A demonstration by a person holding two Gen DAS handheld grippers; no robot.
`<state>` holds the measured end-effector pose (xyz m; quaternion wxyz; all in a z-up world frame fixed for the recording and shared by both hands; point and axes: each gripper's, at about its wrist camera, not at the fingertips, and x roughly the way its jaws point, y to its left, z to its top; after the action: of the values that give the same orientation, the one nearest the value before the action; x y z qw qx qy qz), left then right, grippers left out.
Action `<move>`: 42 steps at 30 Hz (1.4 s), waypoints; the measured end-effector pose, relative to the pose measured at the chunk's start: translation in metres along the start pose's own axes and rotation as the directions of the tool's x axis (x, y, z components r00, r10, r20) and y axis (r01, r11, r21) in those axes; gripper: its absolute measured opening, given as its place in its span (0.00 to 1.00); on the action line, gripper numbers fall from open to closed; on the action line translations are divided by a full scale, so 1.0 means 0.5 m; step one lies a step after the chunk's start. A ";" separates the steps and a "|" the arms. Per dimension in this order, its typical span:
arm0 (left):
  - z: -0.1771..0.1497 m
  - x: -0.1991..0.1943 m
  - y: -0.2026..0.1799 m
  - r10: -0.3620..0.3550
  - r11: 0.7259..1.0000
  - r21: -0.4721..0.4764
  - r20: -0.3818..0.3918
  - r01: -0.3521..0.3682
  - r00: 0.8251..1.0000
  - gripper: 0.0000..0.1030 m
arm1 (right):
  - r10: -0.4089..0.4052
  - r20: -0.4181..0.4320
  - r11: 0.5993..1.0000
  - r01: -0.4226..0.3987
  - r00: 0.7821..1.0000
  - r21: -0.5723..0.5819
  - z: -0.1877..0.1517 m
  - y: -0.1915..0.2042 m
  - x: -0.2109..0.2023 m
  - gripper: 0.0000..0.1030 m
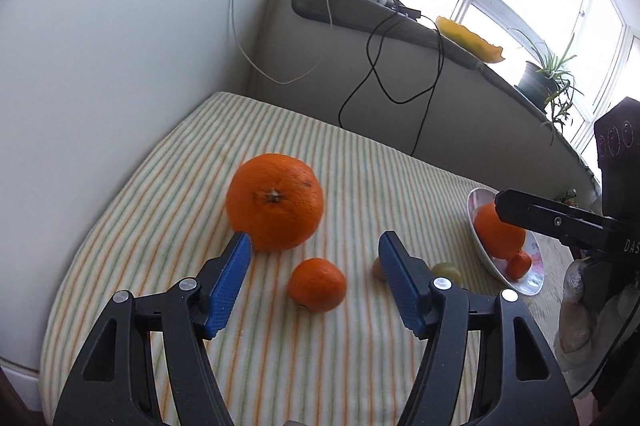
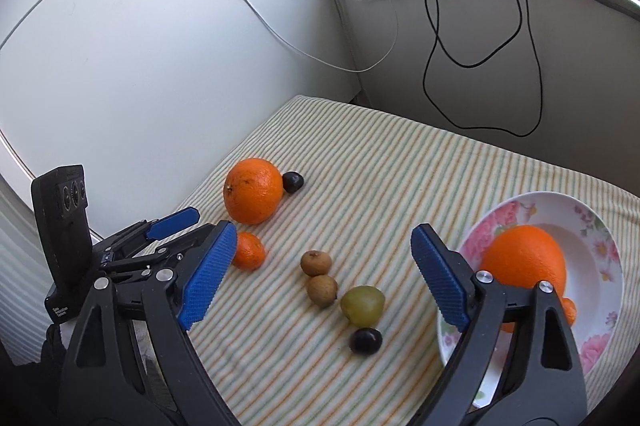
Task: Organize fruits
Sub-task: 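Move both tools to the large orange lying on the cloth, then close the left tool on the large orange while the right tool clamps its other side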
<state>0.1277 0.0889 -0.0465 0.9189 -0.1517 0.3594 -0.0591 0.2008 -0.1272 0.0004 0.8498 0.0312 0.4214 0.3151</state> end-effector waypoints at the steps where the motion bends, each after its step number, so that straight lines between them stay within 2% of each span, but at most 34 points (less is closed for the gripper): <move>1: 0.003 0.004 0.010 0.007 1.000 -0.004 -0.001 -0.007 1.000 0.64 | 0.013 -0.011 1.000 -0.013 1.000 0.005 0.004 0.007 0.013 0.88; 7: 0.014 0.031 0.053 -0.012 1.000 -0.018 -0.023 0.012 1.000 0.64 | 0.067 -0.064 0.997 -0.064 0.996 0.044 0.022 0.034 0.085 0.88; 19: 0.020 0.082 0.081 -0.053 0.999 -0.018 -0.081 0.052 0.995 0.65 | 0.152 -0.164 0.986 -0.137 0.975 0.100 0.063 0.074 0.220 0.88; 22: 0.020 0.087 0.083 -0.066 0.998 -0.023 -0.085 0.065 0.994 0.67 | 0.189 -0.188 0.976 -0.163 0.964 0.145 0.069 0.074 0.250 0.81; 27: 0.019 0.090 0.081 -0.093 0.995 -0.031 -0.100 0.091 0.991 0.68 | 0.221 -0.213 0.965 -0.182 0.952 0.188 0.071 0.070 0.285 0.81; 32: 0.022 0.095 0.082 -0.102 0.995 -0.033 -0.105 0.099 0.989 0.68 | 0.238 -0.239 0.961 -0.191 0.941 0.202 0.076 0.068 0.323 0.70; 35: 0.025 0.093 0.080 -0.098 0.995 -0.031 -0.105 0.096 0.990 0.68 | 0.257 -0.252 0.954 -0.203 0.933 0.221 0.074 0.065 0.348 0.60; 42: 0.026 0.096 0.068 -0.075 0.997 -0.012 -0.090 0.075 0.993 0.67 | 0.256 -0.242 0.955 -0.205 0.936 0.215 0.071 0.068 0.345 0.60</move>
<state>0.1717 0.1139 -0.0791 0.8981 -0.1660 0.3950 -0.0989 0.2866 0.0045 -0.0861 0.7355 0.1174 0.5530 0.3734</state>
